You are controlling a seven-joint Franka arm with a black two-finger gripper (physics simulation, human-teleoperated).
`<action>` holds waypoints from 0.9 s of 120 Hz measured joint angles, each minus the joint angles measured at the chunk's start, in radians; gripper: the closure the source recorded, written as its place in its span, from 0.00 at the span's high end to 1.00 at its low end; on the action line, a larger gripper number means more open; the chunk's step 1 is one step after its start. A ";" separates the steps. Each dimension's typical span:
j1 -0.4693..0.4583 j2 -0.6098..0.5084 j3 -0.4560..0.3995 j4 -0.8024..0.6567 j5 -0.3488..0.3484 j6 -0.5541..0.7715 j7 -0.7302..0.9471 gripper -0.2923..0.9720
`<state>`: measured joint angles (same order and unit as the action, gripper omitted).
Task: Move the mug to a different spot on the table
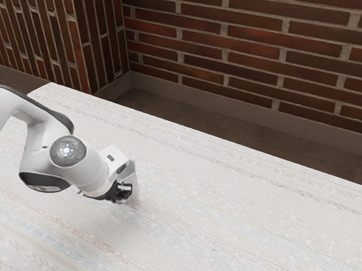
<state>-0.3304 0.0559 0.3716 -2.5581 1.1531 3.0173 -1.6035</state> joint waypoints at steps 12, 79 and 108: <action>0.008 0.010 -0.001 0.003 -0.001 -0.001 -0.001 0.19; 0.002 0.011 -0.005 0.007 -0.022 0.004 -0.002 0.67; -0.006 -0.034 -0.006 0.008 -0.025 -0.023 -0.002 0.74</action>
<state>-0.3364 0.0222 0.3653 -2.5497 1.1276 2.9941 -1.6057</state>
